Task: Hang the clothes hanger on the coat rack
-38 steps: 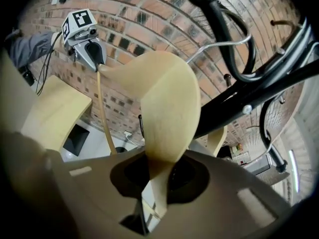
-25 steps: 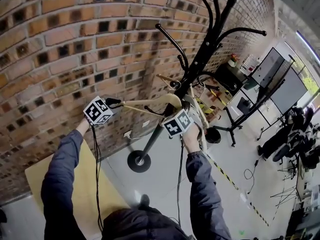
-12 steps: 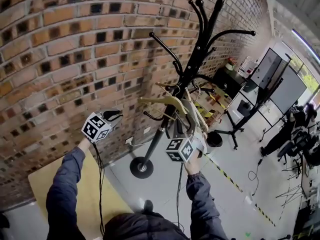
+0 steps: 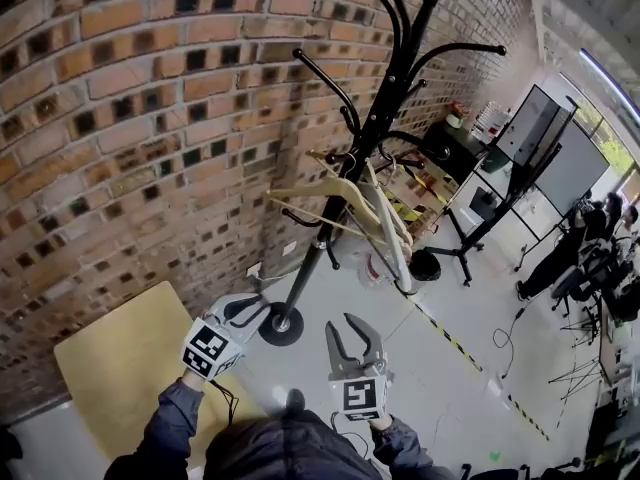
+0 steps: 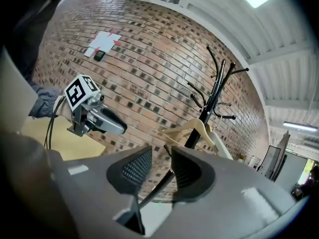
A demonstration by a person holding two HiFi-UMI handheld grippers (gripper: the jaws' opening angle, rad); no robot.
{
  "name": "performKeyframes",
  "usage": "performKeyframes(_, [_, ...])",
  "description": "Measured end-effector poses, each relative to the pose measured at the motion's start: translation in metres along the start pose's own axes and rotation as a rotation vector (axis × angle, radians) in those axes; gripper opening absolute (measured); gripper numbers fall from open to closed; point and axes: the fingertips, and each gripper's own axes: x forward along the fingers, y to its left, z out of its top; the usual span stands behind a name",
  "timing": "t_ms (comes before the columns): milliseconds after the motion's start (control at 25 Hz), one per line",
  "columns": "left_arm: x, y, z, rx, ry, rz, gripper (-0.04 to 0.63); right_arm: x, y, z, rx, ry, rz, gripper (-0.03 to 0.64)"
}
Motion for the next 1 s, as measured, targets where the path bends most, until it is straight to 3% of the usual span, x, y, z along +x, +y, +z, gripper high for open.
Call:
performKeyframes(160, [-0.017, -0.044, -0.023, -0.120, 0.014, -0.007, 0.084, -0.029, 0.017, -0.013, 0.014, 0.026, 0.012, 0.127])
performKeyframes(280, [-0.028, -0.064, -0.032, -0.149, 0.028, -0.024, 0.083, -0.035, 0.024, -0.014, 0.068, 0.016, 0.020, 0.097])
performKeyframes(600, [-0.039, -0.072, -0.022, -0.106, 0.015, -0.040, 0.078, -0.037, 0.032, -0.006, 0.051, 0.005, 0.028, 0.083])
performKeyframes(1000, [-0.037, -0.077, -0.016, -0.105, -0.003, -0.060, 0.078, -0.037, 0.036, 0.000, 0.039, -0.011, 0.039, 0.077])
